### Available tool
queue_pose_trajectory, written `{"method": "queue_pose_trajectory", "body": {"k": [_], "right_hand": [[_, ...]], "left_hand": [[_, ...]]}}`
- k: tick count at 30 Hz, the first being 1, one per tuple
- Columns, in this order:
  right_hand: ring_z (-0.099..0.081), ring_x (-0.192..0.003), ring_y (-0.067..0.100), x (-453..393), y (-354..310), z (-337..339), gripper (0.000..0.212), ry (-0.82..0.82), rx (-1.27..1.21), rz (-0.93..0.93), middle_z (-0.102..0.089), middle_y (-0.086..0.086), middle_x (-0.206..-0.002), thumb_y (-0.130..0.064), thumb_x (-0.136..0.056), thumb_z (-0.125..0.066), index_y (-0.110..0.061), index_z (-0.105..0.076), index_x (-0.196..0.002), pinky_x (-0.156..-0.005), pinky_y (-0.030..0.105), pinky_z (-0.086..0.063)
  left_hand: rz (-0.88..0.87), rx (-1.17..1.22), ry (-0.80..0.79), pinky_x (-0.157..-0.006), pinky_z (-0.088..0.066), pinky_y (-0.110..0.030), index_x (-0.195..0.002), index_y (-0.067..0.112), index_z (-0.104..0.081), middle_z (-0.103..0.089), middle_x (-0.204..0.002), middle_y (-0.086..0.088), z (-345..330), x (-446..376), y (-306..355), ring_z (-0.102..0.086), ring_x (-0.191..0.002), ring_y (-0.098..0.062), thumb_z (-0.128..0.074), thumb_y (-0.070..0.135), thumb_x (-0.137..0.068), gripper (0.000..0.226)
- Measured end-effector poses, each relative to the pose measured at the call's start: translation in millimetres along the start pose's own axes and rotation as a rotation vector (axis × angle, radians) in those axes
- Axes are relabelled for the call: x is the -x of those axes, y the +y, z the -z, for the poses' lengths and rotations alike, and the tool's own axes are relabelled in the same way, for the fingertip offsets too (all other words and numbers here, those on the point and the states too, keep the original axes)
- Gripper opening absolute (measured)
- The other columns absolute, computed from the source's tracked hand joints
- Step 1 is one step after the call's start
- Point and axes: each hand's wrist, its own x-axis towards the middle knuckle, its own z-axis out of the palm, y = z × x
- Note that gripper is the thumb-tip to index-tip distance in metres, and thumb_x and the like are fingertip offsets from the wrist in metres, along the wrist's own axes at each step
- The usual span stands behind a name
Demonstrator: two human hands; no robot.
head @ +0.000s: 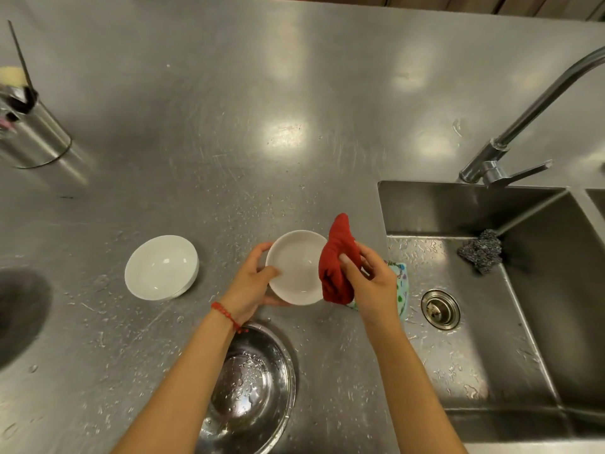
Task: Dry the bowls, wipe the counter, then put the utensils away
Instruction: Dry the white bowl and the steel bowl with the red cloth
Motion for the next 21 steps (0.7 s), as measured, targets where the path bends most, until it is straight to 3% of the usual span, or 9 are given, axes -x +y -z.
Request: {"method": "queue_pose_trajectory", "body": {"k": [3, 9, 14, 17, 21], "right_hand": [[-0.062, -0.099, 0.016, 6, -1, -8, 0.034, 0.02, 0.073, 0.026, -0.064, 0.005, -0.11, -0.018, -0.084, -0.064, -0.018, -0.059, -0.118, -0.074, 0.015, -0.054], [-0.048, -0.093, 0.003, 14, 8, -30, 0.037, 0.027, 0.508, 0.134, -0.054, -0.011, -0.107, -0.026, -0.085, -0.063, -0.024, -0.054, -0.12, -0.072, 0.005, -0.033], [-0.05, -0.111, 0.017, 12, 14, -54, 0.035, 0.015, 0.63, 0.085, -0.053, 0.003, -0.124, -0.018, -0.087, -0.058, -0.018, -0.052, -0.121, -0.087, 0.02, -0.037], [-0.053, -0.107, 0.02, 10, 11, -53, 0.032, -0.16, 0.768, 0.109, -0.057, 0.006, -0.12, -0.017, -0.086, -0.057, -0.016, -0.055, -0.119, -0.087, 0.023, -0.039], [-0.056, -0.094, 0.016, -1, 0, -37, 0.026, -0.535, 0.851, 0.098, -0.066, 0.004, -0.103, -0.022, -0.079, -0.064, -0.021, -0.065, -0.105, -0.081, 0.022, -0.04]], "left_hand": [[-0.036, 0.046, -0.052, -0.059, -0.057, -0.05, -0.109, 0.038, -0.05, -0.048, -0.118, -0.008, -7, 7, -5, -0.053, -0.105, -0.037, -0.046, 0.004, -0.088, 0.04], [-0.148, 0.003, -0.066, -0.057, -0.056, -0.042, -0.115, 0.048, -0.049, -0.054, -0.119, 0.004, -13, 16, -13, -0.06, -0.102, -0.024, -0.044, 0.025, -0.091, 0.034], [-0.315, -0.208, -0.024, -0.085, -0.046, -0.018, -0.12, 0.04, -0.047, -0.054, -0.123, 0.008, -25, 21, -14, -0.052, -0.111, -0.004, -0.039, 0.031, -0.093, 0.029], [-0.325, -0.22, 0.041, -0.085, -0.042, -0.008, -0.117, 0.038, -0.046, -0.052, -0.119, 0.01, -24, 22, -13, -0.049, -0.107, 0.005, -0.036, 0.019, -0.097, 0.03], [-0.331, -0.177, 0.055, -0.091, -0.041, -0.012, -0.126, 0.028, -0.045, -0.052, -0.121, 0.01, -21, 27, -13, -0.049, -0.11, 0.001, -0.031, 0.022, -0.098, 0.032]]}}
